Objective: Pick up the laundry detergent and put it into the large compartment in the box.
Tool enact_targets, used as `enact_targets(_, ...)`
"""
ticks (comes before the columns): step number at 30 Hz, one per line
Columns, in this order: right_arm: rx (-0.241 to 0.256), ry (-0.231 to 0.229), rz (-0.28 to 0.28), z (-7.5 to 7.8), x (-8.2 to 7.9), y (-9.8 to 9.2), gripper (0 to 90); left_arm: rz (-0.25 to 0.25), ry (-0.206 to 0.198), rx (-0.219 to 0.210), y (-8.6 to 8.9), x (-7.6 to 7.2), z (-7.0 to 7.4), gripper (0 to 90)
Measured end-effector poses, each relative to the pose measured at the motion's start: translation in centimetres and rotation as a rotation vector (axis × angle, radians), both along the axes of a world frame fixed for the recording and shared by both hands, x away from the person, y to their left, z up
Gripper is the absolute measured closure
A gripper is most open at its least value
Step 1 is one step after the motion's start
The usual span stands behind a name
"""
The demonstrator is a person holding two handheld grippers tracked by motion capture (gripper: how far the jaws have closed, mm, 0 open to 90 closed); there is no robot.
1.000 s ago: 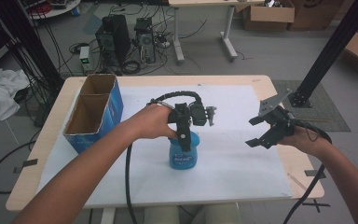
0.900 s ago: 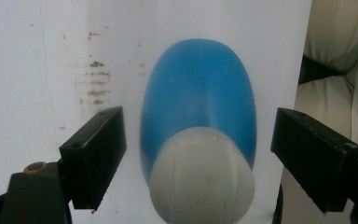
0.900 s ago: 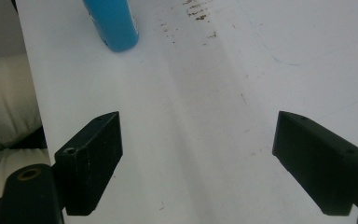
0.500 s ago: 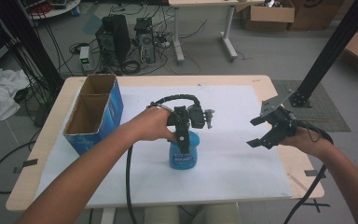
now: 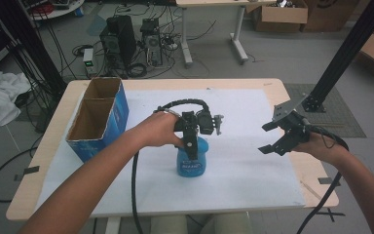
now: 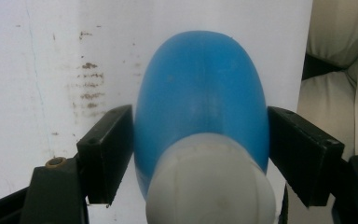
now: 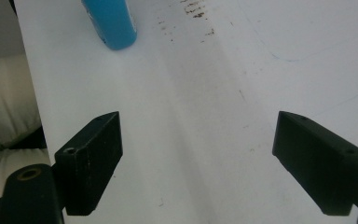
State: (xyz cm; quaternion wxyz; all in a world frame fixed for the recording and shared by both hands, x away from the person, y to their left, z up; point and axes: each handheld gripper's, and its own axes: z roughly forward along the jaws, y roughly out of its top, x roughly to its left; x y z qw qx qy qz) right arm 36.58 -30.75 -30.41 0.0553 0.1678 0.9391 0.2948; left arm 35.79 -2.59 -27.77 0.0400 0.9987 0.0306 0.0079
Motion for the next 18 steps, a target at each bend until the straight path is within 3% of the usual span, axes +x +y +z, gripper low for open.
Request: enact_targets(18, 0.007, 0.006, -0.002, -0.08, 0.01, -0.05, 15.9, -0.002, 0.001, -0.005, -0.02, 0.02, 0.00, 33.8)
